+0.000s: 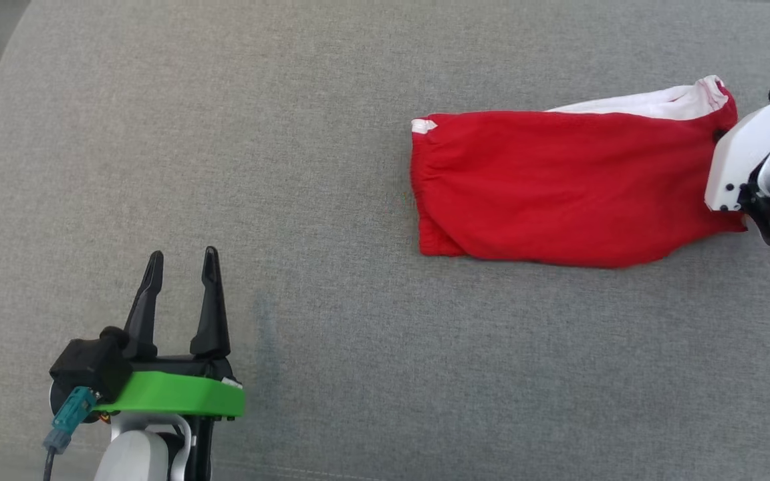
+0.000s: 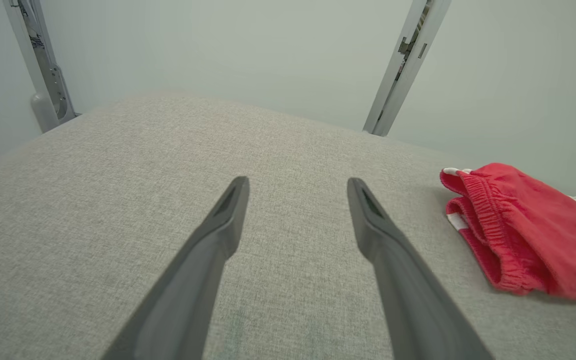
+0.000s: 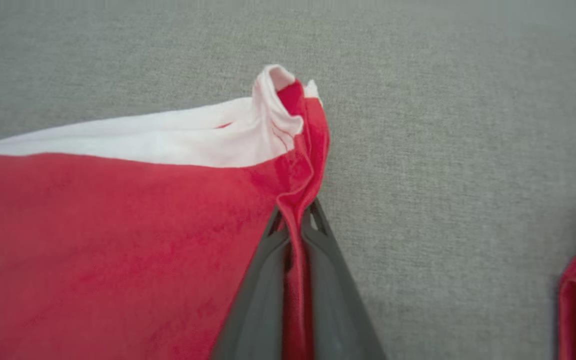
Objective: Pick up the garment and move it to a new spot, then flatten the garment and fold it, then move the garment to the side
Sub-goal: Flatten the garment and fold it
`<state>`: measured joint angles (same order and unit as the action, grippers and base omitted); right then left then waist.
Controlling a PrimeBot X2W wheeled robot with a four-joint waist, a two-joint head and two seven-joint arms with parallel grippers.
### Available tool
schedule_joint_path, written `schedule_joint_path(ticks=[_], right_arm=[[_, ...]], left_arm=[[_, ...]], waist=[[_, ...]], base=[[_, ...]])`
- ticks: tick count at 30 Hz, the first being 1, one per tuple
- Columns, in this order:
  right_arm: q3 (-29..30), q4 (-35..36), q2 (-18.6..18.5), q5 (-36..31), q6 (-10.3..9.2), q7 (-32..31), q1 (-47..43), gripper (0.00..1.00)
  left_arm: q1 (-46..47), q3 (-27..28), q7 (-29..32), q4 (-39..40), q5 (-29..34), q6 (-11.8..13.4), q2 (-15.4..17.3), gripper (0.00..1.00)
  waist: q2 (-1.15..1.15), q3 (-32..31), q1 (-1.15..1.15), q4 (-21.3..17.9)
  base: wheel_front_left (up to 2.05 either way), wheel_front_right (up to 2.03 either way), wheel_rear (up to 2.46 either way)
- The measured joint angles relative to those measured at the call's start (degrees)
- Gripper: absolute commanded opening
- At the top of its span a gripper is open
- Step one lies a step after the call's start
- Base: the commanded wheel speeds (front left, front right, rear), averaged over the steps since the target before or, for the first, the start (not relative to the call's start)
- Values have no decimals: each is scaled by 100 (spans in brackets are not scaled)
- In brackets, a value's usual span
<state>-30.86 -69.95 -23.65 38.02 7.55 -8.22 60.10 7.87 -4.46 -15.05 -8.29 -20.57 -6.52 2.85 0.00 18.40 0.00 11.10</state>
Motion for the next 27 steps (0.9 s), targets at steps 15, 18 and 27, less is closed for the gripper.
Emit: schedule_joint_path(ticks=[15,18,27], right_arm=[[539,-392,51,-972,-1,439,243,0],[538,-391,410,-1105,-1,427,303,0],[445,-280,1640,-1236,-1,119,409,0]], left_arm=[[-137,-105,1,-26,33,3,-1,100],[-137,-115,0,-25,21,3,-1,100],[-139,-188,0,-90,19,3,0,100]], waist=[[0,-489,0,-491],[0,-555,0,-529],[0,-605,0,-453]], base=[[0,0,0],[0,0,0],[0,0,0]])
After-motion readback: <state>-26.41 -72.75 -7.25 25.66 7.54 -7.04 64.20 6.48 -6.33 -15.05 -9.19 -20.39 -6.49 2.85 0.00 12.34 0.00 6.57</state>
